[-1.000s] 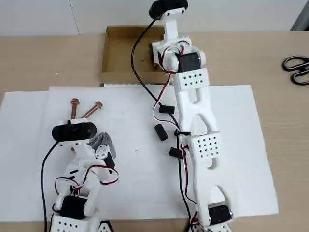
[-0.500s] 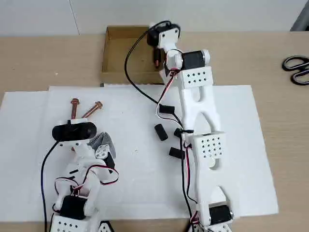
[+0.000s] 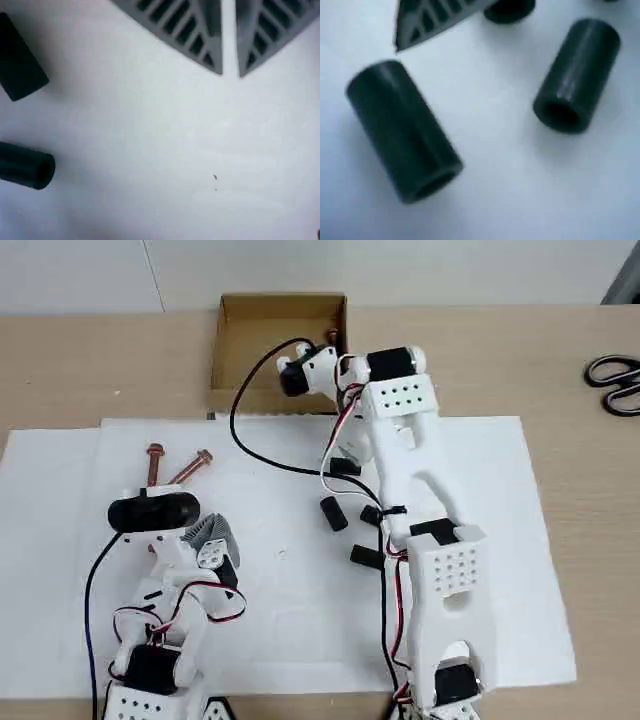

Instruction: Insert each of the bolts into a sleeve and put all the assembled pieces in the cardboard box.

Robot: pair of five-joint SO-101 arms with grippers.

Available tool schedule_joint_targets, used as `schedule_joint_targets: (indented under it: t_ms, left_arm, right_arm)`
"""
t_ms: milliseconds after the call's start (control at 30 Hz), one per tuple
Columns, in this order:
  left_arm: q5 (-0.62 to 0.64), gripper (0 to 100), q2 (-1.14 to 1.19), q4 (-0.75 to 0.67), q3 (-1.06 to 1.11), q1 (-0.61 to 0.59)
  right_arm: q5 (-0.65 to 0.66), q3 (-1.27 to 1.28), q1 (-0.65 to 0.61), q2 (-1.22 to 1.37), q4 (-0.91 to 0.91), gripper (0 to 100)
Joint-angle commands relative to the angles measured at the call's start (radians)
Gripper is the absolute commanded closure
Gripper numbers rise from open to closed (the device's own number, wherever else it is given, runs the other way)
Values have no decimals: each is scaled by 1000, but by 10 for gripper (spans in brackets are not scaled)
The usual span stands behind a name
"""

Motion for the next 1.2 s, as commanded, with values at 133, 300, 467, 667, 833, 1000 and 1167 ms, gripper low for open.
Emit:
schedule_joint_targets:
  t_ms: [133,300,467,667,833,1000,1167]
  left_arm:
    - [0,994,-9,-23,-5,5]
    - [-3,994,-9,-23,-5,2]
    - [-3,994,-9,-23,-5,0]
    - [-5,994,-9,-23,-5,-2]
    - [-5,994,-9,-23,-5,-2]
    - [-6,994,-9,-23,-5,-2]
    - [-6,994,-9,-23,-5,-2]
  right_arm:
    - [176,3,15,-67,-4,841]
    - [244,15,-5,-65,-4,841]
    - [262,68,-39,-65,-10,841]
    - [292,98,-65,-16,-19,841]
    - [304,97,-61,45,-70,842]
    - [304,97,-61,96,-117,843]
    - [304,97,-64,140,-133,846]
